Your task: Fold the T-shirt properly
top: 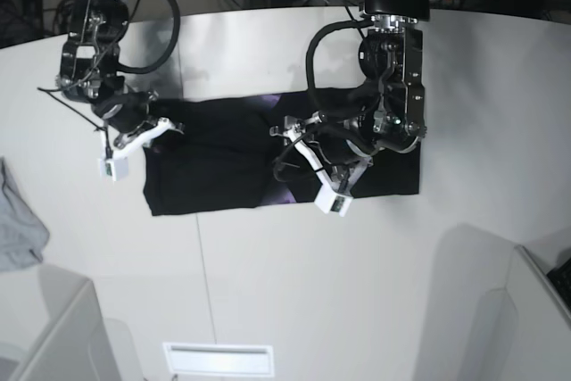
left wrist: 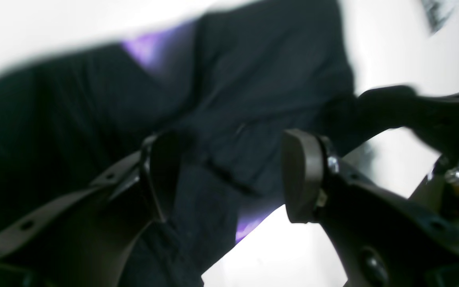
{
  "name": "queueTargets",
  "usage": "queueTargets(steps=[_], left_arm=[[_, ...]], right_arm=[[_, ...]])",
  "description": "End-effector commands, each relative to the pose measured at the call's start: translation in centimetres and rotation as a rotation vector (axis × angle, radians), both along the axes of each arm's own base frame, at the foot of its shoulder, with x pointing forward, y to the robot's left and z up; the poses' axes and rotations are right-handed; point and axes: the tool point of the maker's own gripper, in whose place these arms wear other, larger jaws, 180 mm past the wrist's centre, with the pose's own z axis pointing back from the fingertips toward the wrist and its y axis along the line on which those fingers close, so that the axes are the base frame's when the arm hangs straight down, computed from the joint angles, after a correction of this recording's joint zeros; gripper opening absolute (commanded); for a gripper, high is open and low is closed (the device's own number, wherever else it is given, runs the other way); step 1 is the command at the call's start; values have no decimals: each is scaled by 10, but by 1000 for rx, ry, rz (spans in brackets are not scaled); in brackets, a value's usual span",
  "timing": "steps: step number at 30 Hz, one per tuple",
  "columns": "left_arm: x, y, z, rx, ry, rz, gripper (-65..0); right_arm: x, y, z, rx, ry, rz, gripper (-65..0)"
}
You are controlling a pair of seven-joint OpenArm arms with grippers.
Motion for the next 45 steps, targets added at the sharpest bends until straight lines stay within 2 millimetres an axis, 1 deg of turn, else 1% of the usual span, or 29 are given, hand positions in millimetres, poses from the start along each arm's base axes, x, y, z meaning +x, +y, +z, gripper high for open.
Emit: queueTargets(steps=[1,2,3,4,5,6,7,8,9,11,12,13,15,16,18,19,20,24,26,28,30,32,33,37,40,41,42,45], left_arm=[[11,16,19,3,-72,42,-272],[10,36,21,33,-82,81,-280],[9,59,23,56,-93,125,-308],[8,83,24,84,-99,174,-359],[5,106,25,112,-105,219,-423],[0,131,23,147,-96,268,-500],[-5,158,22,185,-93,318,-597],[-10,179,21,213,-86,361,-650],[-18,202,19,245,-73,401,-650],[-31,242,19,308,-59,473,-650],[-40,261,19,343,-49,505,-650],[-48,279,20,375,-38,531,-650],[-61,305,21,420,-36,568,-650],[-66,315,21,442,-49,584,-650],[-75,324,16,465,-68,590,-650],[-79,327,13,474,-74,593,-650],[-82,327,7,470,-74,591,-650],[-91,321,-19,445,-43,580,-650],[-90,318,-27,430,-35,578,-650],[-87,311,-32,418,-34,562,-650],[-80,303,-33,406,-44,544,-650],[-78,300,-34,401,-46,540,-650],[-74,300,-31,396,-57,543,-650],[-60,283,-30,373,-74,505,-650],[-54,271,-34,358,-72,476,-650],[-54,271,-36,357,-68,474,-650],[-54,271,-37,357,-67,476,-650],[-56,273,-38,358,-61,483,-650]], right_arm=[[11,0,22,2,-80,1,-650],[11,0,27,-3,-95,5,-650],[13,1,33,-7,-112,8,-650],[14,1,36,-7,-122,9,-650],[15,1,37,-7,-123,11,-650],[16,1,37,-7,-119,14,-650],[21,2,40,-6,-116,22,-650],[22,3,38,-3,-102,28,-581],[24,3,36,1,-87,31,-471],[29,-8,34,13,-75,-4,-296],[32,-14,32,39,-71,-29,-236],[36,-19,30,72,-65,-53,-218],[43,-32,21,106,-35,-89,-233],[46,-43,15,104,-13,-103,-239],[49,-59,1,94,40,-118,-242],[50,-65,-6,96,63,-127,-240],[50,-68,-11,99,82,-133,-240],[46,-70,-26,109,125,-144,-240],[48,-68,-26,117,129,-136,-239],[47,-55,-28,99,127,-48,-242],[44,-43,-30,87,125,23,-245],[43,-37,-33,87,131,41,-245],[41,-33,-36,91,143,50,-245],[36,-16,-43,93,166,102,-246],[35,-4,-46,110,169,114,-246],[35,-6,-46,113,168,102,-246],[35,-13,-46,120,163,72,-246],[38,-43,-40,136,140,-28,-246]])
